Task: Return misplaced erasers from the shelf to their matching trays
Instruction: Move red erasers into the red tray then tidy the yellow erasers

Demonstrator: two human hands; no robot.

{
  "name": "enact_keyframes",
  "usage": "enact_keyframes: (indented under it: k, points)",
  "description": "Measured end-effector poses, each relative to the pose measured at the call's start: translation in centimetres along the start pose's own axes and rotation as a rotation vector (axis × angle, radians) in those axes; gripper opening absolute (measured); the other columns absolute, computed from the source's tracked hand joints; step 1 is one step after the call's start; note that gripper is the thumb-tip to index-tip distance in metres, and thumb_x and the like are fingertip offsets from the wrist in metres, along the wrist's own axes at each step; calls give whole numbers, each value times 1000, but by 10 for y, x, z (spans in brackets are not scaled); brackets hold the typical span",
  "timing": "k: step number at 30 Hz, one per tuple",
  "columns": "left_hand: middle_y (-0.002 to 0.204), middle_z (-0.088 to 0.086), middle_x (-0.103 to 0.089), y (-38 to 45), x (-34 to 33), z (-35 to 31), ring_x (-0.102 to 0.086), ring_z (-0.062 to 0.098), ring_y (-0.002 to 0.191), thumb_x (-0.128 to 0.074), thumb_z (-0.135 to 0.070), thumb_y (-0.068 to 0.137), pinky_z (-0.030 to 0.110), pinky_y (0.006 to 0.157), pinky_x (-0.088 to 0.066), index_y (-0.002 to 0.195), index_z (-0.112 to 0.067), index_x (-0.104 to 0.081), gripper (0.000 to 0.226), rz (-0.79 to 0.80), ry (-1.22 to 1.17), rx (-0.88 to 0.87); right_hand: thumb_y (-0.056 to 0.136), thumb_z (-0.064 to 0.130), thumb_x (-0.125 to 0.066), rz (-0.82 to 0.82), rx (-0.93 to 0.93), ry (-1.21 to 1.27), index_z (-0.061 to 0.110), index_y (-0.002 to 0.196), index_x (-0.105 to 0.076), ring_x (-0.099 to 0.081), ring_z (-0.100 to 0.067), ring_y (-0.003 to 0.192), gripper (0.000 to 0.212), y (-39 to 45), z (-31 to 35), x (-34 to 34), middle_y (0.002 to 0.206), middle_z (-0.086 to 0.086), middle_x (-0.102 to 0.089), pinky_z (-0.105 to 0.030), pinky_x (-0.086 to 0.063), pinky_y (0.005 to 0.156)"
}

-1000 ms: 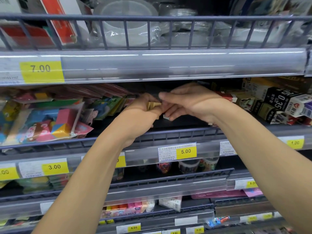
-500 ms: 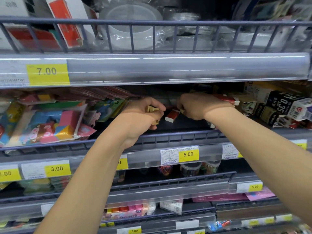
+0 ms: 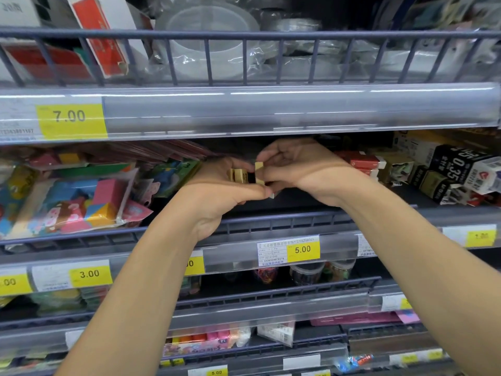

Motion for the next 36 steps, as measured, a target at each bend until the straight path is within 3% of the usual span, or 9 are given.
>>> enact_keyframes:
  k: [5, 8, 11, 14, 17, 22, 26, 32, 36]
  points:
    - [77, -10, -73, 0, -1, -1, -63, 1, 70, -92, -16, 74, 16, 59, -50, 102, -21, -67, 38, -10, -11, -31, 77, 10, -85, -1, 56, 17, 11, 88, -70, -61, -8, 59, 18, -3, 7, -11, 70, 2, -67, -27, -54, 60]
    - [87, -1, -72, 0, 0, -2, -63, 6, 73, -84, -13, 83, 22, 64, -53, 104, -21, -65, 29, -39, 33, -40, 81, 12, -83, 56, 58, 77, 4, 92, -72, -67, -15, 64, 18, -4, 8, -14, 72, -4, -72, -25, -56, 62]
    - [89, -1, -65, -1, 1, -3, -60, 7, 74, -76, -7, 89, 22, 63, -53, 101, -21, -67, 20, -28, -17, -32, 88, 19, -76, 101, 13, 94, 14, 92, -74, -73, -17, 78, 7, 4, 6, -1, 80, -3, -76, -26, -60, 72]
    - [92, 0, -61, -1, 2, -3, -59, 11, 77, -75, -3, 89, 19, 61, -55, 92, -21, -70, 18, -10, -29, -13, 96, 34, -65, 58, -21, -381, 39, 95, -67, -72, -9, 90, 6, 20, 0, 37, 91, 13, -74, -27, -52, 85]
    - [95, 1, -61, 0, 0, -3, -60, 13, 82, -75, -2, 89, 18, 62, -56, 91, -20, -72, 18, 7, -47, 6, 99, 34, -52, 119, 23, -871, 44, 98, -58, -63, -16, 101, 11, 28, -4, 57, 98, 20, -62, -38, -49, 97]
    - [98, 1, -61, 0, 0, -3, -62, 13, 85, -76, -3, 89, 18, 62, -56, 93, -18, -73, 16, 13, -52, 10, 93, 19, -58, 292, 73, -1340, 26, 87, -55, -60, -25, 83, 10, 35, -16, 50, 98, 2, -58, -45, -54, 77]
    - [97, 1, -61, -1, -1, -3, -61, 12, 83, -76, -3, 89, 18, 62, -56, 94, -17, -73, 16, 17, -41, 1, 87, 13, -62, 288, 15, -1481, 21, 94, -62, -60, -21, 60, 10, 39, -24, 49, 70, -2, -59, -32, -48, 51]
    - [93, 0, -61, 0, -1, -2, -60, 11, 80, -76, -4, 89, 16, 60, -54, 95, -16, -73, 14, 28, -42, -6, 85, 12, -62, 313, -129, -1546, 20, 97, -64, -68, -24, 72, 15, 43, -32, 54, 83, -2, -69, -41, -61, 72]
    - [91, -1, -61, 2, 0, -1, -60, 10, 78, -77, -5, 89, 18, 61, -54, 95, -17, -73, 14, 30, -45, -2, 88, 10, -59, 279, -94, -1503, 23, 92, -62, -63, -21, 58, 14, 41, -31, 53, 76, -2, -63, -32, -57, 59]
Point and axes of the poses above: each hand's wrist, its own y-axis towards the middle knuckle, its own x-axis out of the back of the hand, z = x × y, the point moved 6 cm from there along y, towards the middle knuckle
